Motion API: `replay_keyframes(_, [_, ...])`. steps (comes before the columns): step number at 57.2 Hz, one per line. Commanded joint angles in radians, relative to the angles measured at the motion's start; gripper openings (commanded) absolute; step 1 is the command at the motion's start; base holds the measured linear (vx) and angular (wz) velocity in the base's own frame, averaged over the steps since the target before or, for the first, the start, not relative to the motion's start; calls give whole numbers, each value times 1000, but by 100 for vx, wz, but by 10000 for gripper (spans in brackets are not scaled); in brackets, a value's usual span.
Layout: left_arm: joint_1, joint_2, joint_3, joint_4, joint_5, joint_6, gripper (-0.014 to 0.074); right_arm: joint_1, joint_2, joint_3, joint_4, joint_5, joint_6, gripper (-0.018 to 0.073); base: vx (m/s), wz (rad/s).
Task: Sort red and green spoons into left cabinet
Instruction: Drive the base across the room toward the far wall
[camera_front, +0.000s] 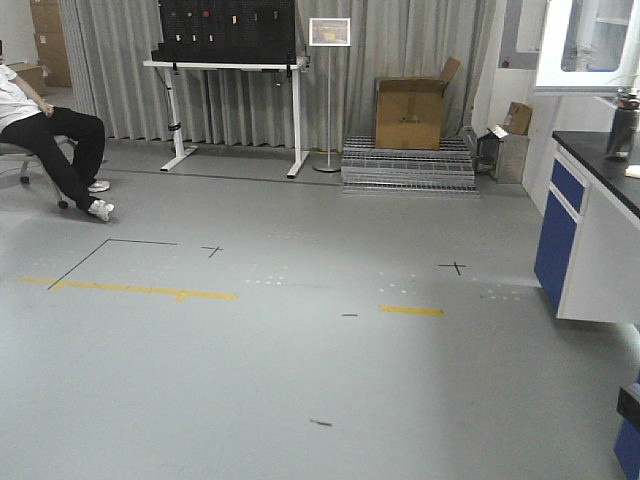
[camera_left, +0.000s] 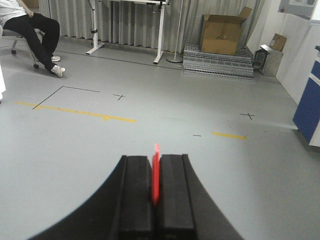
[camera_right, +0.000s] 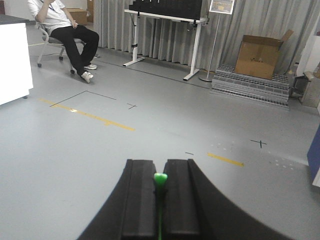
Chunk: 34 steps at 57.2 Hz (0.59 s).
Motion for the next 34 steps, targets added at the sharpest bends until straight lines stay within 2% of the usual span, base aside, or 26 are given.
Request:
replay_keyframes(1, [0, 7, -27, -7, -76, -1, 2, -4, -3, -30, -3, -80, -8, -5, 62, 3])
replay_keyframes(34, [0, 7, -27, -7, -72, -1, 2, -4, -3, -30, -3, -80, -8, -5, 66, 4])
